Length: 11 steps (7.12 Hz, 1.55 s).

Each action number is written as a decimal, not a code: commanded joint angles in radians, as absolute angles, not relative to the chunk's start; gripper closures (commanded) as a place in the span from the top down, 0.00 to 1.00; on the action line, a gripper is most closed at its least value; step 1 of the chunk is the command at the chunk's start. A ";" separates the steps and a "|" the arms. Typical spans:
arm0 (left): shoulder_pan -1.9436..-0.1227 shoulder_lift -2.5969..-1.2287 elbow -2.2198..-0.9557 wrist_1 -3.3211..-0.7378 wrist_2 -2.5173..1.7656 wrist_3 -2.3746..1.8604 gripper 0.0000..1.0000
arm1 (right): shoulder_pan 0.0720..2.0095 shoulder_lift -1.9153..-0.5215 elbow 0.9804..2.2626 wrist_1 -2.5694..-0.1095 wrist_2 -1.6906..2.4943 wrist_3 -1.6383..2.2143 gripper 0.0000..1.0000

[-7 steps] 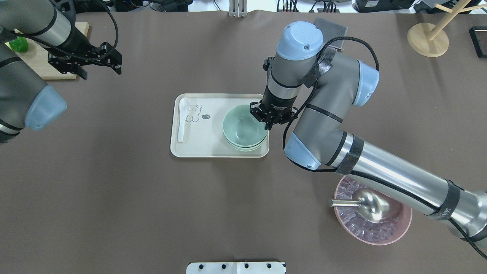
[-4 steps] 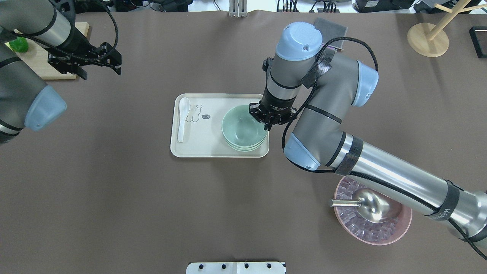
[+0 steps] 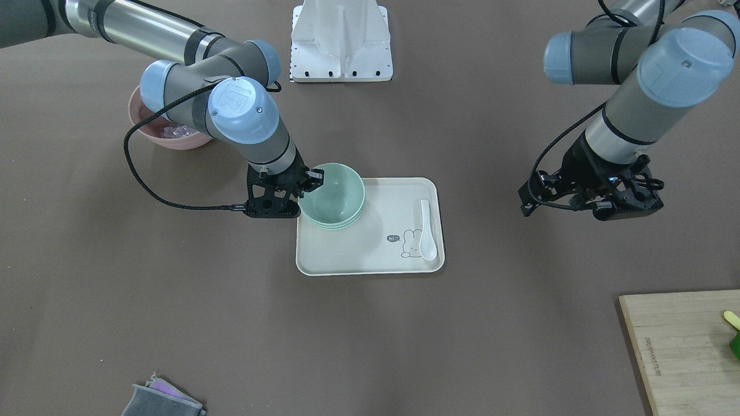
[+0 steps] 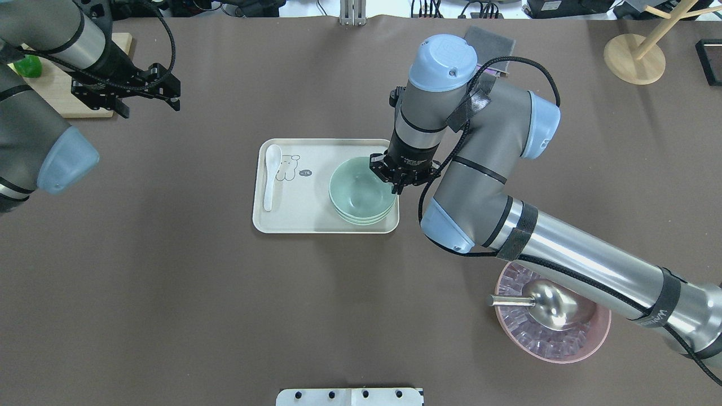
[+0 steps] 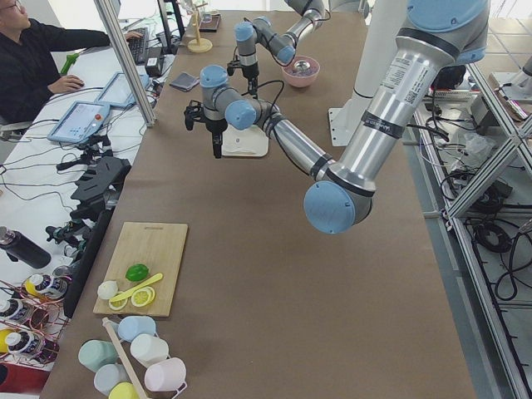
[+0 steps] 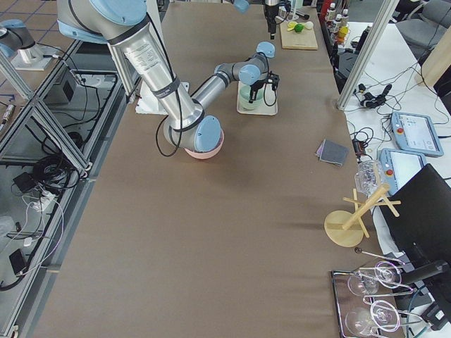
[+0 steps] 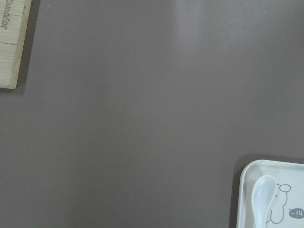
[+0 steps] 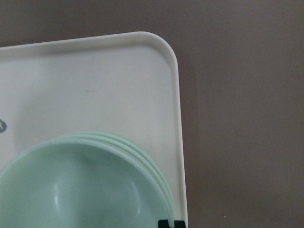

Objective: Stack green bowls together

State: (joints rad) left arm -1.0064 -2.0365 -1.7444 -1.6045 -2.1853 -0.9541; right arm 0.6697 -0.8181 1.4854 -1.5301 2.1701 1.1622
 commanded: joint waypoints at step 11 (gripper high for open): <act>-1.168 -1.884 -1.743 -1.609 -2.186 -0.654 0.98 | 0.998 -0.969 1.796 -1.941 2.266 0.783 1.00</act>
State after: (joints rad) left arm -1.1043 -1.9537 -1.7425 -1.6036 -2.1841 -0.7592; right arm 0.9149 -0.9049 1.7727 -1.8519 2.2661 0.9845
